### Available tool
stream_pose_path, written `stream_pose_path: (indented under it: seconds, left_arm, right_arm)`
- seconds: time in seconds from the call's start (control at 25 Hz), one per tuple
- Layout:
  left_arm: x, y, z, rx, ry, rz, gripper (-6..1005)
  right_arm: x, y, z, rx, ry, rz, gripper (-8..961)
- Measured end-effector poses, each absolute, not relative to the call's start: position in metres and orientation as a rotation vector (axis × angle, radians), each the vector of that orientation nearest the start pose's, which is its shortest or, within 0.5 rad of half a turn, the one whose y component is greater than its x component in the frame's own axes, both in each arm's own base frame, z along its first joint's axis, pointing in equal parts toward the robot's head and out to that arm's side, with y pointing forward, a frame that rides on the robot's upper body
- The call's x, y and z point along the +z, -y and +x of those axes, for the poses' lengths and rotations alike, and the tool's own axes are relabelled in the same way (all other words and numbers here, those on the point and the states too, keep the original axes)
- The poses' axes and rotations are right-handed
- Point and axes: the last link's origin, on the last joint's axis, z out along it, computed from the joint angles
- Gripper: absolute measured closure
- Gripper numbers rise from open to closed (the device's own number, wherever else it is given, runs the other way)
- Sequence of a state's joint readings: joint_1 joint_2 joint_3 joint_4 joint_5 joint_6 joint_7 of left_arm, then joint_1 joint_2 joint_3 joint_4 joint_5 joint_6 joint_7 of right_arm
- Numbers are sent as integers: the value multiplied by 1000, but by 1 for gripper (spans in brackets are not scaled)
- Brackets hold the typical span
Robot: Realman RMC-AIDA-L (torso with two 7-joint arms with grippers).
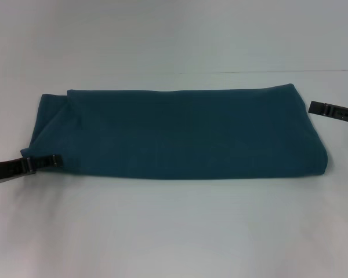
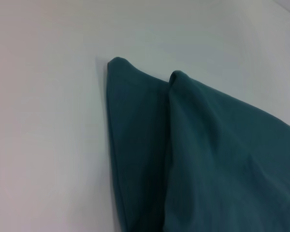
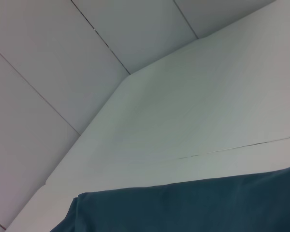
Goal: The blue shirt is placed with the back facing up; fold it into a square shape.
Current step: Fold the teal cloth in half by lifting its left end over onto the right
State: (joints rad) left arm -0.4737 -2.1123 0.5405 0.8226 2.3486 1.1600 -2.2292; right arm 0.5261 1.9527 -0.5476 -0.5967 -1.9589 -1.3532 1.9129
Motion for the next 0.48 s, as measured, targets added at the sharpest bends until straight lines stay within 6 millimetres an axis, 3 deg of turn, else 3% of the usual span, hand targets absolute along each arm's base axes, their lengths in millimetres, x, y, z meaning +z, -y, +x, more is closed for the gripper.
stream_pose_path:
  seconds: [0.48]
  left_arm:
    - [34,-357,-344,-411,1591,-1912,125]
  right_arm:
    - [69,-365,313,799,-1354,-2171,174]
